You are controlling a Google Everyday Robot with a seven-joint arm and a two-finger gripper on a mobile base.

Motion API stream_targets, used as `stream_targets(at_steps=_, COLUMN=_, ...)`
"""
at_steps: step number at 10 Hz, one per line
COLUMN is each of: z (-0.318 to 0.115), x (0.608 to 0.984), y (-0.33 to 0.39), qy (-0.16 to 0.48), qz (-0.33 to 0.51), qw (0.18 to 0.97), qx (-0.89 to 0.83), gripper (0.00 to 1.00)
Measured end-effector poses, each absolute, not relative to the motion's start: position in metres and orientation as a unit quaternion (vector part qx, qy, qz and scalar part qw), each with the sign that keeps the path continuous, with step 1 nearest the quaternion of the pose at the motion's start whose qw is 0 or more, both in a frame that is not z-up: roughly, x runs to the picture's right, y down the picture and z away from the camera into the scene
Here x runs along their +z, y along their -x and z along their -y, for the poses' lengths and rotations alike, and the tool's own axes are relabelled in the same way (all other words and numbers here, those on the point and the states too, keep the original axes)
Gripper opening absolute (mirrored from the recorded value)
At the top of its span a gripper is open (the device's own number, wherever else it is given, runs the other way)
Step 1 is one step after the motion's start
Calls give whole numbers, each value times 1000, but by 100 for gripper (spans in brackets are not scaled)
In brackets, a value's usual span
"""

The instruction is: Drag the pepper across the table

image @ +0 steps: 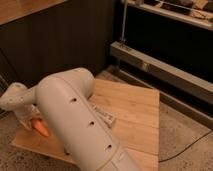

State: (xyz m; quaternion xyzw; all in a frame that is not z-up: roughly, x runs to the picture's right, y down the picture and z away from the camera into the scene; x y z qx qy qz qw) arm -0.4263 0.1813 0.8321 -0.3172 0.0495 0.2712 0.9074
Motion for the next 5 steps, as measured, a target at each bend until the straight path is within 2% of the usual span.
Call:
stream_targets(at_steps=1, z=-181, x=832, y=425, qy=317, qz=-51, qw=907, qx=272, gripper=42)
stream_targets(at_steps=2, z=-181, x=832, y=425, qy=318, qz=-52, qw=907, qx=272, gripper=38)
stream_targets(at_steps=5, z=-182, x=831, y=426, qy=319, qz=-54, qw=907, qx=270, gripper=38)
